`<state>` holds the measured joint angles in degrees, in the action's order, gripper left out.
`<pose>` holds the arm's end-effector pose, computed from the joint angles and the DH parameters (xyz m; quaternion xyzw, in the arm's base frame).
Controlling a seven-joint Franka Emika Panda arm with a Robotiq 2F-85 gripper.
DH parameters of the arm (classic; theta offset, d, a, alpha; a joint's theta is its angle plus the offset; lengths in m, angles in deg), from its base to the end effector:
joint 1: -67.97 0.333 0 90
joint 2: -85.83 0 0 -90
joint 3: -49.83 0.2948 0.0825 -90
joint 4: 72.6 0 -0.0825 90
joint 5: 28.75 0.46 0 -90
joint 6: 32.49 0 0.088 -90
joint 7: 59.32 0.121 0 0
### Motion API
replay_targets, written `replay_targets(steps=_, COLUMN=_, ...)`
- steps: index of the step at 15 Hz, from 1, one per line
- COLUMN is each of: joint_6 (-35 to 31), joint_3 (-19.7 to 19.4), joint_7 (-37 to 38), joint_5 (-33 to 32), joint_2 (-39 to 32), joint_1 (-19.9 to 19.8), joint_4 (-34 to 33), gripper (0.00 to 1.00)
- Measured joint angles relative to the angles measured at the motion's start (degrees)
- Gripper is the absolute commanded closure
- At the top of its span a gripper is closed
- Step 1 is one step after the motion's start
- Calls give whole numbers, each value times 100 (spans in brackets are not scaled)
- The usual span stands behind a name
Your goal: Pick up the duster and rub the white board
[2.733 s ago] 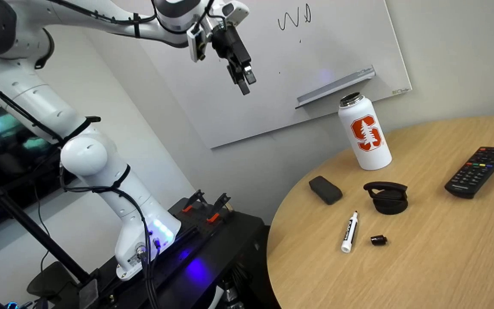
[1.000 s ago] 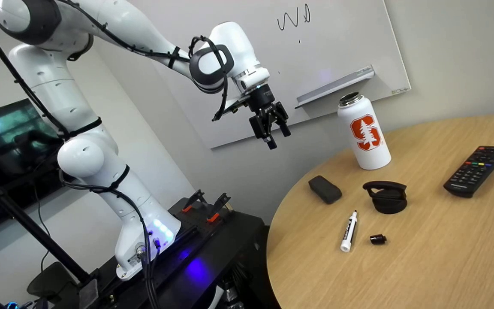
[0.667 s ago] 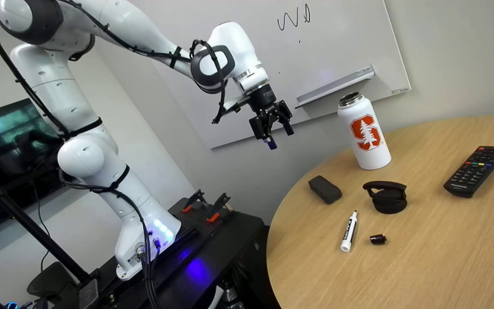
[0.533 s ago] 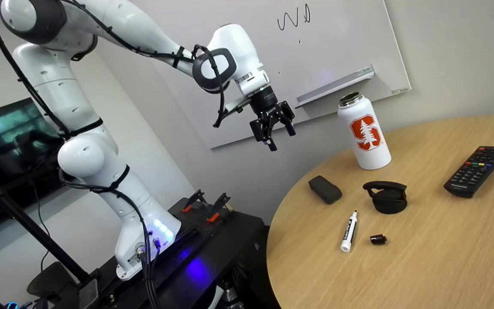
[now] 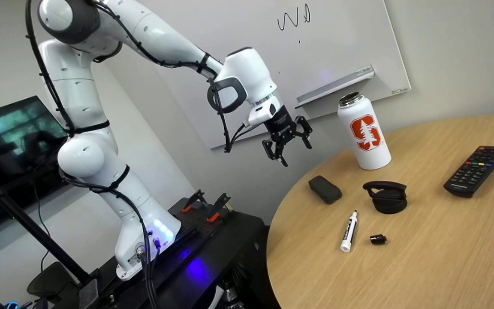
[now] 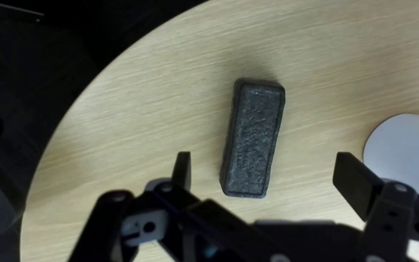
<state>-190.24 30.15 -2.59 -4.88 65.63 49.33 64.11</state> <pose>0.3936 -0.3537 0.0829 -0.5318 0.8461 -0.0230 0.0287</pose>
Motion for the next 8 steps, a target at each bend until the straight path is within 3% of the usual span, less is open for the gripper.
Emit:
replay_targets(steps=2, joint_6=-285, joint_3=31, joint_7=0, joint_5=408, joint_2=-307, joint_1=-43, joint_4=-133, gripper=0)
replay_targets(steps=8, joint_6=-649, joint_3=32, joint_7=0, joint_5=414, joint_2=-795, joint_1=54, joint_4=-344, gripper=0)
